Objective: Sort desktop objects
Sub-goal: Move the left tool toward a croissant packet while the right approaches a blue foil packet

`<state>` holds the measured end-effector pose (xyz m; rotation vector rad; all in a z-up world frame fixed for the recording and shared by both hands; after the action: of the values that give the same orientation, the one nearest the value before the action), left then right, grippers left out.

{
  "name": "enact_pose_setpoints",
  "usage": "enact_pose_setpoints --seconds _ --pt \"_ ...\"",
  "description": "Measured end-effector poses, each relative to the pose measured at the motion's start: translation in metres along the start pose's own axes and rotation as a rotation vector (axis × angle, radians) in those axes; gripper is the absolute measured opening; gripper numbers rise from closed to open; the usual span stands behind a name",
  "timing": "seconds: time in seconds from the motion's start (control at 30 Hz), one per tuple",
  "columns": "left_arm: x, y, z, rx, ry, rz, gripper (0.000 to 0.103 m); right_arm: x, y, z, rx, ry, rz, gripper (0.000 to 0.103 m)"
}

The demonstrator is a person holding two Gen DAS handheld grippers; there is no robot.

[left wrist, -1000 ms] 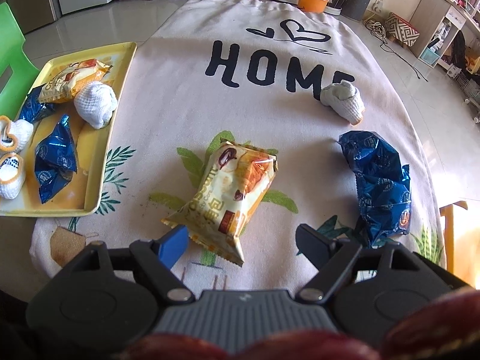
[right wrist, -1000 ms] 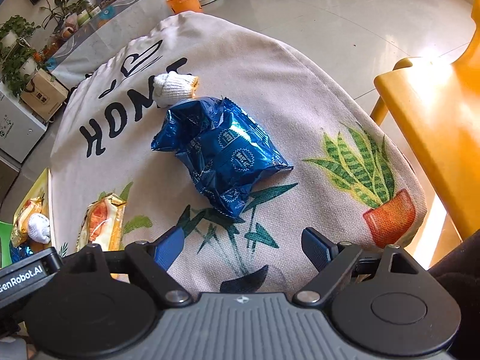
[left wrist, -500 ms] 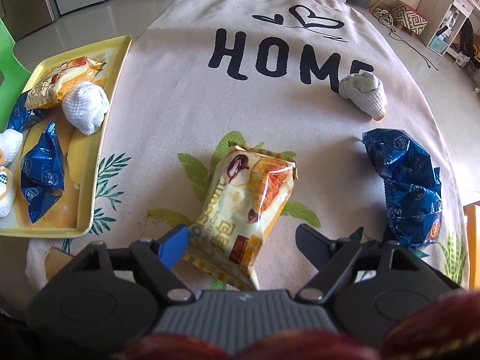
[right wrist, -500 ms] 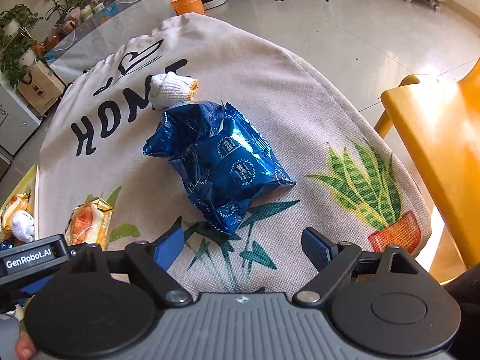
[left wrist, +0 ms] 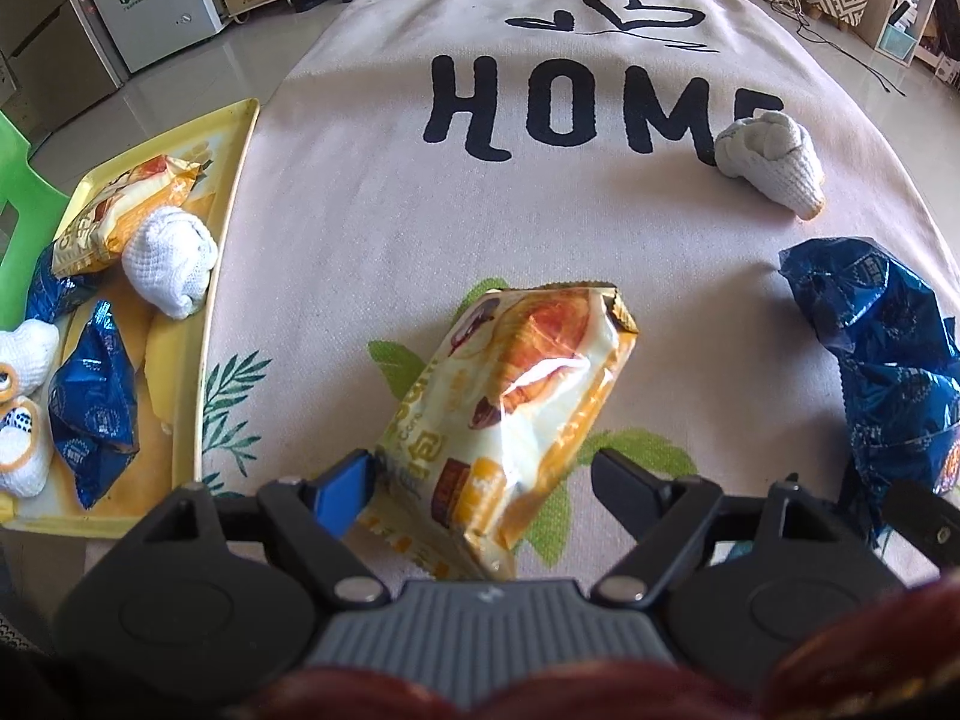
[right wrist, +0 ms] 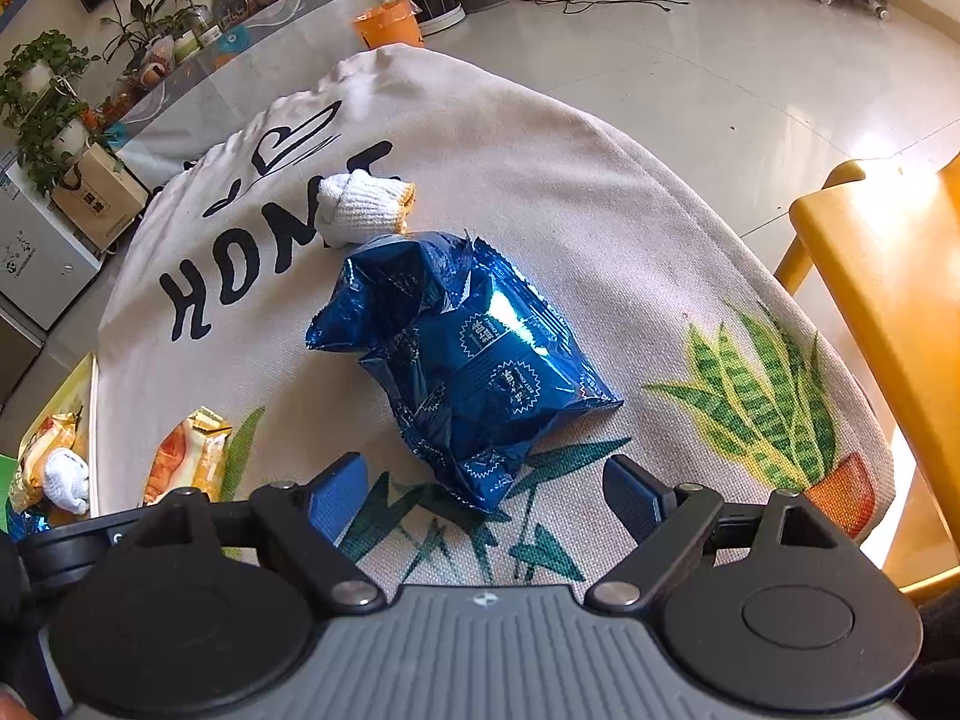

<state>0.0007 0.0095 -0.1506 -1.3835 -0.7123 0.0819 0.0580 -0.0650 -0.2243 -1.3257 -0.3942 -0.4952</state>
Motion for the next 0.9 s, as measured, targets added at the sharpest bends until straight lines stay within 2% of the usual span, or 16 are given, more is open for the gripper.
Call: enact_pose_setpoints --seconds 0.2,0.23,0.27,0.5,0.73,0.9 --pt "0.004 0.012 0.009 0.017 -0.015 0.028 0.082 0.008 0.010 -0.008 0.057 0.069 -0.021 0.086" --pt "0.003 0.014 0.011 0.016 -0.018 0.040 0.084 0.009 0.012 -0.010 0.063 0.083 -0.023 0.086" --pt "0.003 0.016 0.013 0.020 -0.023 0.041 0.094 0.010 0.013 -0.012 0.069 0.096 -0.026 0.086" --pt "-0.001 0.021 0.021 0.028 -0.037 0.049 0.098 0.022 0.020 -0.015 0.096 0.109 -0.077 0.086" --pt "0.007 0.029 0.023 0.008 -0.052 0.068 0.102 0.028 0.029 -0.012 0.077 0.073 -0.084 0.086" --pt "0.013 0.033 0.030 -0.017 -0.130 0.090 0.103 0.032 0.021 -0.022 0.059 0.119 -0.125 0.086"
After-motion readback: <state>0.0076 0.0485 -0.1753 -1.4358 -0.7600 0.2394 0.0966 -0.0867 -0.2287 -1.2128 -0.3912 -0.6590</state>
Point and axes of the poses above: each gripper's, at about its wrist camera, not at the fingertips, and y roughly the way its jaws point, z to its left, x to its top, the point moved 3 cm from there along y, roughly the way its jaws point, and after that the axes turned 9 degrees about -y, right-handed, at the moved point
